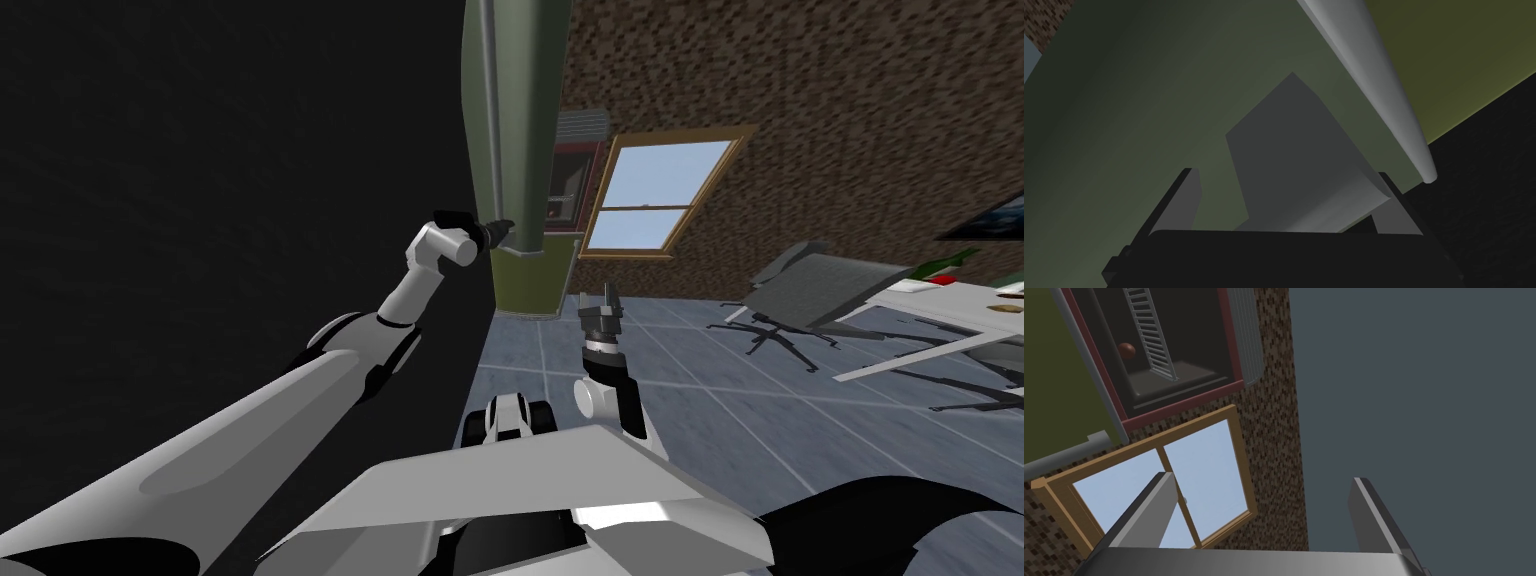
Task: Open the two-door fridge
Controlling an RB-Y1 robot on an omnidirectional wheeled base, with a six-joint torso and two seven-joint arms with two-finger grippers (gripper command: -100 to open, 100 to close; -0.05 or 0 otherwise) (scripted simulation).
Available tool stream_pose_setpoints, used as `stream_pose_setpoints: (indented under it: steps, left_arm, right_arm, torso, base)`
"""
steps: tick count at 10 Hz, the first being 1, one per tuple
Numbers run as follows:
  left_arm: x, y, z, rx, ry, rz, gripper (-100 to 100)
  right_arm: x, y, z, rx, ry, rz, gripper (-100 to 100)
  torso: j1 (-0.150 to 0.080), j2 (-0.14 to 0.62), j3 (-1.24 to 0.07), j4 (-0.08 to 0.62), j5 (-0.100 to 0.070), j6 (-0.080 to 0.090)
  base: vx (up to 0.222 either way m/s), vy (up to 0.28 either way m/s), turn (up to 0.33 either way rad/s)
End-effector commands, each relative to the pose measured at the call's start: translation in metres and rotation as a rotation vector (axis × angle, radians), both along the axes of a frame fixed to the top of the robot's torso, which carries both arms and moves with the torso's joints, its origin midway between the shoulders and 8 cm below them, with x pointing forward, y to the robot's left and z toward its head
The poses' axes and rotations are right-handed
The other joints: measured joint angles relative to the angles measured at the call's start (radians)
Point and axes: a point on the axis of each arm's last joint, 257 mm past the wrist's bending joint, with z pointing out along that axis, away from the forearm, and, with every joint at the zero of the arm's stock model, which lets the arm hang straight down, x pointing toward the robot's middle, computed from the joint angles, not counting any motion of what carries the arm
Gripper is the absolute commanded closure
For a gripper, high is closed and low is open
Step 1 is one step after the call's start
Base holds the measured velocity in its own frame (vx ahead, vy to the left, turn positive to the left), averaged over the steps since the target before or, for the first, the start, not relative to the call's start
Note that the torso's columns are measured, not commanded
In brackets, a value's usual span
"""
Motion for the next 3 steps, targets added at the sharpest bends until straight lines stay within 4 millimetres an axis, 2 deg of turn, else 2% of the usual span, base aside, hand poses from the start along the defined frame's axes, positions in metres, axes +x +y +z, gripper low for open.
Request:
stream_pose_setpoints:
  steps: [1, 3]
  left_arm:
    - [0.0000, -0.0002, -0.0002, 0.001, 0.000, 0.000, 0]
    - [-0.0001, -0.0003, -0.0005, 0.003, -0.001, 0.000, 0]
  right_arm:
    - [0.0000, 0.0000, 0.0000, 0.000, 0.000, 0.000, 0]
    - [0.0000, 0.0000, 0.0000, 0.000, 0.000, 0.000, 0]
  torso:
    - [0.000, 0.000, 0.000, 0.000, 0.000, 0.000]
    - [-0.001, 0.000, 0.000, -0.001, 0.000, 0.000]
  base:
    - [0.000, 0.000, 0.000]
    - [0.000, 0.000, 0.000]
